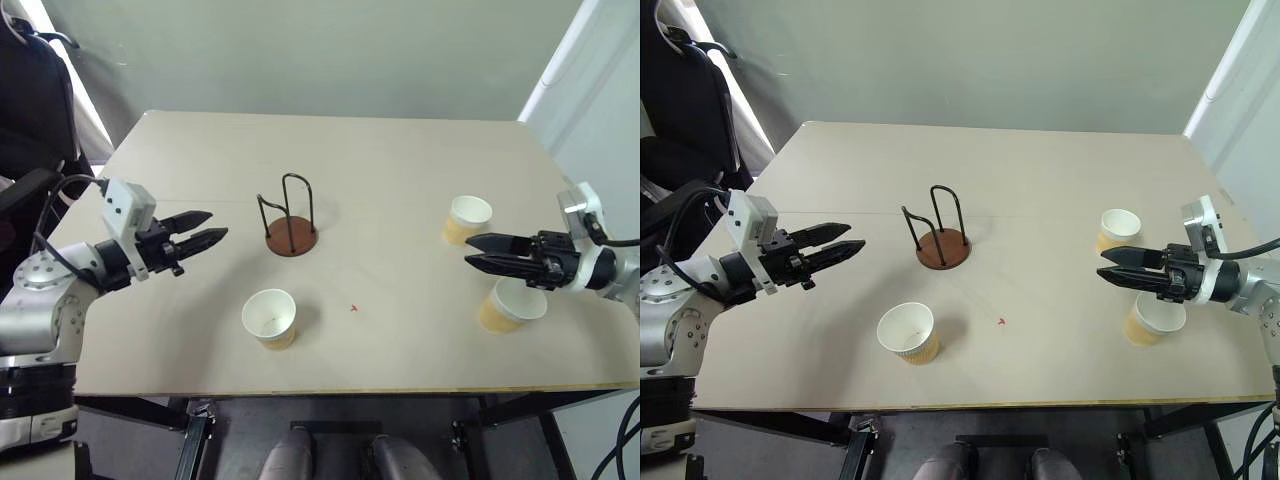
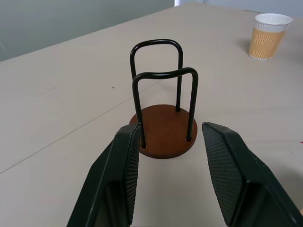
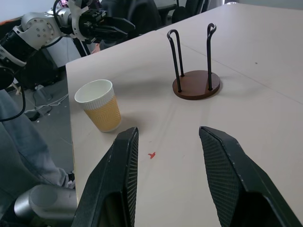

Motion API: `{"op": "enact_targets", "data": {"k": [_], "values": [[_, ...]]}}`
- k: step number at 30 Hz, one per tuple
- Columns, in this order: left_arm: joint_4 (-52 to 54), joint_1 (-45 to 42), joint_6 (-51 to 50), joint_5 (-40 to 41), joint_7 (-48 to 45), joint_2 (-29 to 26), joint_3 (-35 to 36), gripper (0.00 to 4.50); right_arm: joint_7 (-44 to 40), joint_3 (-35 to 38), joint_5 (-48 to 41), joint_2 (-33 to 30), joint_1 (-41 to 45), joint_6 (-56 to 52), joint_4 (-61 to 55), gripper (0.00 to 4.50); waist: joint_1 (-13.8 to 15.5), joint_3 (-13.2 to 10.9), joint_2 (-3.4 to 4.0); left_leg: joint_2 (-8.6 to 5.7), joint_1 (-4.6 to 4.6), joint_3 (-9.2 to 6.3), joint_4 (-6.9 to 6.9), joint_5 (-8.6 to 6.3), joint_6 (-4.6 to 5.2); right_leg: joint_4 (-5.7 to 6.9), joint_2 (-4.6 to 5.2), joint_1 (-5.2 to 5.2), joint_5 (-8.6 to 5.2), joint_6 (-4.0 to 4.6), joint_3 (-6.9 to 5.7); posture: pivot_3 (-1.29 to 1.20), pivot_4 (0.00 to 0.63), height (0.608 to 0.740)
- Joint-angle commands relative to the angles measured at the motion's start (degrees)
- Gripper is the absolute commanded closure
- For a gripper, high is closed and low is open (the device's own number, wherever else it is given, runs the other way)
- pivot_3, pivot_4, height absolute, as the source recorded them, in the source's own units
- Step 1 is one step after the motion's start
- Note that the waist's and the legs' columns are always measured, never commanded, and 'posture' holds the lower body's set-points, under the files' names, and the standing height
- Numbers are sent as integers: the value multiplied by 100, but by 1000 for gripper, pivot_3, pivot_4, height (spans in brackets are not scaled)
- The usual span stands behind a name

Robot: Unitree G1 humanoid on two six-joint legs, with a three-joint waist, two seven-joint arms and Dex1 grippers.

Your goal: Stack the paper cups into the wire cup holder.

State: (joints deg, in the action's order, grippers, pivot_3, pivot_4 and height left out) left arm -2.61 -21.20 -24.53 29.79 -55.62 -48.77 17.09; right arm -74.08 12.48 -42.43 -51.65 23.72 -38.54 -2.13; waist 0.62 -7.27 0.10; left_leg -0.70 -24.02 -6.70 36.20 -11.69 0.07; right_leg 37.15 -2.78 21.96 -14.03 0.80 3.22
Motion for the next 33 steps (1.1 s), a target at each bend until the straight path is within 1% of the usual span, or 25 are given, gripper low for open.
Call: {"op": "enact_targets", "data": {"k": [1,6,9,12,14,16,17,25,29,33], "values": [[-42,-123,99,-23,8,-85,138,2311,-20,247,-128,-114,115,8,-104,2541,0,0,0,0,0,0,0,0,0,0,0,0,0,0,0,0,150,740],[-177,-196,233,-96,19,-62,96,2311,-16,246,-137,-118,130,15,-94,2541,1,0,0,0,0,0,0,0,0,0,0,0,0,0,0,0,150,740],[-538,-529,414,-410,183,94,-231,2311,-21,219,-115,-121,175,34,-63,2541,17,0,0,0,0,0,1,1,1,0,0,-2,0,0,0,0,150,740],[-954,-1002,521,-649,224,276,-529,1683,-15,203,-99,-123,221,38,-53,2512,36,0,0,0,0,0,3,11,11,1,0,-6,5,-7,0,0,150,740],[-1105,-1167,547,-776,154,316,-697,1060,-12,229,-107,-143,215,28,-78,2512,32,-1,0,-1,-3,0,8,13,13,0,0,-5,9,-10,0,0,150,740],[-1284,-1273,646,-961,147,362,-876,294,-1,288,-112,-173,147,28,-111,2512,30,-1,0,-2,-4,1,8,12,14,-4,0,-6,12,-13,2,0,150,740],[-1383,-1322,741,-1058,155,383,-954,6,6,311,-112,-183,108,31,-131,2512,29,-1,0,-2,-5,2,7,12,14,-5,0,-4,12,-13,3,0,150,740],[-2058,-1819,1207,-1598,331,666,-1321,6,106,458,-190,-209,-61,-33,-298,2512,34,-2,-2,-1,-10,5,6,10,16,-10,0,-3,12,-18,3,0,150,740],[-2633,-2224,1424,-1827,518,1005,-1444,6,156,513,-196,-210,-135,-53,-355,2512,56,-2,-2,-2,-10,7,12,9,20,-12,0,-8,13,-26,3,0,150,740],[-3094,-2492,1646,-2060,604,1204,-1541,6,197,537,-206,-208,-168,-75,-401,2512,52,-2,-3,-2,-11,12,21,8,26,-13,0,-10,16,-35,8,0,150,740]]}}
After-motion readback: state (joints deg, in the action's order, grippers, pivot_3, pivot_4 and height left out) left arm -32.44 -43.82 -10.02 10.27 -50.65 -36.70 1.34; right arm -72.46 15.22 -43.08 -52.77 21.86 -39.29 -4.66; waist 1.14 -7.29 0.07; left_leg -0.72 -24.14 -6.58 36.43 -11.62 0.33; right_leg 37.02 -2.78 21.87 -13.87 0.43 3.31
